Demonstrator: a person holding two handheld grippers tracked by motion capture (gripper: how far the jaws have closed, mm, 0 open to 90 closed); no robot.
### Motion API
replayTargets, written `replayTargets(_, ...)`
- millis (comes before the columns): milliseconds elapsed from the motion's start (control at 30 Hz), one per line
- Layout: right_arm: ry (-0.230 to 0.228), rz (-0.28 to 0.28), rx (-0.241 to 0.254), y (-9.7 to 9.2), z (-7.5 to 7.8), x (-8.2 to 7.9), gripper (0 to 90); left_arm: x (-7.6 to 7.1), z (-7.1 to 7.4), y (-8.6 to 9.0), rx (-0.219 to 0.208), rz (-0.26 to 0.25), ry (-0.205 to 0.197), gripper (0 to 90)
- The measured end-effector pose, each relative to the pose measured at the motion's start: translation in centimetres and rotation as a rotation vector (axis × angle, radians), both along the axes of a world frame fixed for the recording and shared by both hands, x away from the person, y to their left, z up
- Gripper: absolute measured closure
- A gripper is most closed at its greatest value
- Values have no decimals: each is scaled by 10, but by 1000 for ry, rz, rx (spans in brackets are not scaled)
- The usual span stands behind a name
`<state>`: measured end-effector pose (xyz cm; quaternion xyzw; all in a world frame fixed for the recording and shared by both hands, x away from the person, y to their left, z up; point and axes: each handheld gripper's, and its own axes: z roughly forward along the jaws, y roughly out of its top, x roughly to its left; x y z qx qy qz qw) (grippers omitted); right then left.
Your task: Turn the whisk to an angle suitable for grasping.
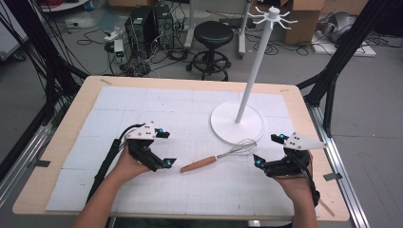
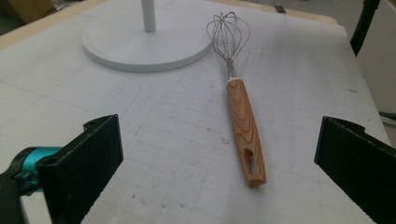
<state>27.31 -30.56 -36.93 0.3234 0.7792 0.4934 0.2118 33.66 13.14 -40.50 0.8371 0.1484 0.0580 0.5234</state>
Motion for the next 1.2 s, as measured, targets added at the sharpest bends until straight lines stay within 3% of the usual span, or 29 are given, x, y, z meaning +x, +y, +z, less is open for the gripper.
replayTargets(167,-3,4,-5,1,0,0,14,5,-6,-25,60,-21,19,17)
replayTargets(500,4,10,-8,4,0,2,14,8,-12,-57,112,-38,15,27)
replayTargets(567,5,9,-8,3,0,2,14,8,-12,-60,120,-57,17,104)
replayTargets(667,5,9,-5,3,0,2,14,8,-14,-65,139,-75,17,127)
replayTargets(767,3,11,-7,3,0,2,14,8,-16,-69,151,-97,23,236)
replayTargets(933,3,9,-12,4,0,2,14,6,-19,-76,168,-116,33,330)
replayTargets(1200,5,14,-22,5,-1,3,14,6,-24,-83,184,-131,57,421)
